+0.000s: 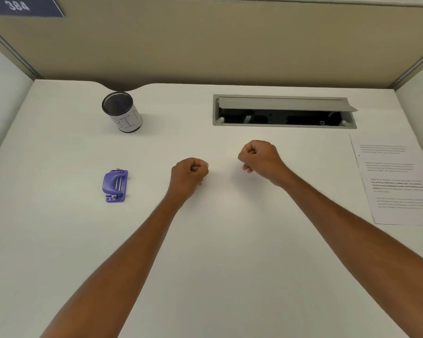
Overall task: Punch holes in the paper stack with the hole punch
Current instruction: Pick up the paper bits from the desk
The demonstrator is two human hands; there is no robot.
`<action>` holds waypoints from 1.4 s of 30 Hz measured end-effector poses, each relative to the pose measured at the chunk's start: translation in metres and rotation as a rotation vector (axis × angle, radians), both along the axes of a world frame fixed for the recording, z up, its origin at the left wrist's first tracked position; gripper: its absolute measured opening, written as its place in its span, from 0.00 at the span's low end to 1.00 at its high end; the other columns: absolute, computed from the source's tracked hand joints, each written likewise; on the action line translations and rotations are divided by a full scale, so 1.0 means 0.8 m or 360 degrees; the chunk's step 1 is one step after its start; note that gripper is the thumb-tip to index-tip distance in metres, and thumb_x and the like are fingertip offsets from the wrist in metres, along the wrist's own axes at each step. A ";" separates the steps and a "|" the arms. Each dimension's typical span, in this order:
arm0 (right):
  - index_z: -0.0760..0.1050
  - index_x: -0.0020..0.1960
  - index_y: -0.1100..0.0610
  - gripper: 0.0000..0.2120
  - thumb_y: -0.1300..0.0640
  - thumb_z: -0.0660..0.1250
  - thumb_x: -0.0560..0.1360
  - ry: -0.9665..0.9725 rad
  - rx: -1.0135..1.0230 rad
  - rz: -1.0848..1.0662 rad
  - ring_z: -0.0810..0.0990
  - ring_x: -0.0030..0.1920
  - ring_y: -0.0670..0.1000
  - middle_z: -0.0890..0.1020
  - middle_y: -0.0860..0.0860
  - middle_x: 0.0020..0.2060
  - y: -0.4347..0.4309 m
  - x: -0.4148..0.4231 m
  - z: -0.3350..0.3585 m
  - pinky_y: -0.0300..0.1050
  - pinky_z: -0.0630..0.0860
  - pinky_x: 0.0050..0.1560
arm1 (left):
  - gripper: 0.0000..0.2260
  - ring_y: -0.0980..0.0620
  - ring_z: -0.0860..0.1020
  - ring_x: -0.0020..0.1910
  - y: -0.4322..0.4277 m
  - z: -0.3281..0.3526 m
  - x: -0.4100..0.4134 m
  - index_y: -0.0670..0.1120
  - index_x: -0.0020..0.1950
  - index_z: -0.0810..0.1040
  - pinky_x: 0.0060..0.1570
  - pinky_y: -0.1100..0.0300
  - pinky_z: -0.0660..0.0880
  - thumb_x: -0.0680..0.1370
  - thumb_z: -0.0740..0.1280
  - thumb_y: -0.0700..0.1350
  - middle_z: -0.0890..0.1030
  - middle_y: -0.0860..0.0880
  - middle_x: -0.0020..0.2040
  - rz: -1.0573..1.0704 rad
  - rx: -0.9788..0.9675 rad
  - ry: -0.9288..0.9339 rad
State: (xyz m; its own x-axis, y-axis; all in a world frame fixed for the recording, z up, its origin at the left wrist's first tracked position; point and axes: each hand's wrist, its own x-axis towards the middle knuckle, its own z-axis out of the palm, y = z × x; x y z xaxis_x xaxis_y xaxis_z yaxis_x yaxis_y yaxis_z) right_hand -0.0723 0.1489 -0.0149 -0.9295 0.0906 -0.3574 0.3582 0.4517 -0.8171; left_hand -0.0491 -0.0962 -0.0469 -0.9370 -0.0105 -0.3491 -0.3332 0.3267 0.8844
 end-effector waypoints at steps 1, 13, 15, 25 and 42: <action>0.81 0.44 0.59 0.05 0.57 0.71 0.73 0.0029 -0.0012 0.0044 0.86 0.32 0.44 0.85 0.48 0.33 -0.017 -0.010 0.006 0.36 0.80 0.33 | 0.06 0.56 0.79 0.32 -0.013 0.008 -0.006 0.45 0.46 0.86 0.39 0.59 0.80 0.78 0.70 0.45 0.81 0.54 0.35 0.0033 -0.0007 0.0035; 0.78 0.42 0.57 0.04 0.56 0.70 0.71 0.0368 0.0030 0.0480 0.79 0.37 0.49 0.81 0.44 0.34 -0.268 -0.155 0.080 0.45 0.76 0.37 | 0.13 0.54 0.77 0.30 -0.207 0.099 -0.131 0.37 0.43 0.83 0.38 0.60 0.77 0.80 0.68 0.47 0.80 0.39 0.34 0.0478 -0.0247 0.0499; 0.79 0.43 0.60 0.07 0.56 0.70 0.71 0.0409 0.0100 0.0501 0.77 0.38 0.49 0.81 0.45 0.36 -0.302 -0.179 0.083 0.48 0.77 0.40 | 0.14 0.51 0.76 0.32 -0.233 0.102 -0.156 0.36 0.43 0.83 0.41 0.55 0.77 0.79 0.67 0.47 0.80 0.39 0.34 0.0533 -0.0258 0.0493; 0.82 0.47 0.59 0.07 0.58 0.66 0.73 0.0428 0.0537 0.0677 0.85 0.50 0.59 0.87 0.52 0.46 -0.387 -0.241 0.070 0.55 0.83 0.49 | 0.08 0.60 0.73 0.30 -0.293 0.076 -0.221 0.47 0.45 0.89 0.33 0.65 0.70 0.78 0.72 0.47 0.83 0.52 0.35 0.0408 -0.0388 0.0362; 0.86 0.48 0.53 0.09 0.55 0.66 0.78 0.0441 0.0594 0.0652 0.85 0.51 0.56 0.88 0.47 0.47 -0.382 -0.244 0.062 0.52 0.82 0.52 | 0.06 0.54 0.71 0.30 -0.296 0.061 -0.225 0.48 0.49 0.90 0.34 0.61 0.70 0.80 0.74 0.49 0.80 0.52 0.32 0.0403 -0.0310 0.0323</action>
